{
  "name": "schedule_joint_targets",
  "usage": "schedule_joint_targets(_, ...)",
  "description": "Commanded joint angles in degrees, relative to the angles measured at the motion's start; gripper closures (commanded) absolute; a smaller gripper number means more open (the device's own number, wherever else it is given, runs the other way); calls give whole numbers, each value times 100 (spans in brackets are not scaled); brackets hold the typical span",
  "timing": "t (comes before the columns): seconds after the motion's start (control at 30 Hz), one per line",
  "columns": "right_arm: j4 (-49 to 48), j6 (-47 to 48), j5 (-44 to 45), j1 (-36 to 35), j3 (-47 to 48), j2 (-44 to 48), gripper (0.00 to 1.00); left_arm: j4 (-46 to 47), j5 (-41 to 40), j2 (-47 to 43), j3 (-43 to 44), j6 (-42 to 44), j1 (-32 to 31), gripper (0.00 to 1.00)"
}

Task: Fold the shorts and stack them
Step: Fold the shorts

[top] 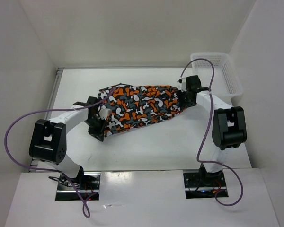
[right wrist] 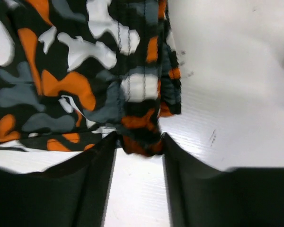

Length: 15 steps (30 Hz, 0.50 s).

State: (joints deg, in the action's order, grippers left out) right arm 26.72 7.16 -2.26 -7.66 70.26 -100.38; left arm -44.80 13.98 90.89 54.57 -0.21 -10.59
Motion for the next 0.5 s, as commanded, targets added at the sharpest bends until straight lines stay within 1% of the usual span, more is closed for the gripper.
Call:
schedule_joint_targets(0.0, -377, 198, 411, 37, -275, -8, 49, 76, -27, -239, -113, 21, 22, 83)
schedule_joint_targets(0.03, -378, 198, 411, 37, -276, -8, 39, 76, 34, -239, -113, 21, 22, 72)
schedule_joint_targets(0.07, -378, 250, 359, 37, -346, -8, 25, 76, 148, -239, -113, 21, 22, 69)
schedule_joint_targets(0.1, -378, 251, 280, 37, -346, -78, 21, 76, 149, -239, -43, 21, 22, 66)
schedule_joint_targets(0.13, -378, 251, 279, 37, -346, -148, 19, 76, 227, -186, -43, 21, 22, 62)
schedule_joint_targets(0.2, -430, 251, 279, 37, -346, -227, 18, 76, 228, -186, 37, 21, 22, 59)
schedule_joint_targets(0.23, -483, 251, 331, 37, -285, -297, 18, 76, 228, -186, 124, 21, 22, 59)
schedule_joint_targets(0.33, -545, 303, 393, 37, -232, -464, 10, -108, 167, -186, 343, 21, 22, 57)
schedule_joint_targets(0.4, -545, 304, 227, 37, -179, -543, 9, -371, 167, -247, 449, 21, 22, 57)
schedule_joint_targets(0.47, -545, 356, 25, 37, -127, -623, 7, -810, 262, -317, 730, 21, 302, 59)
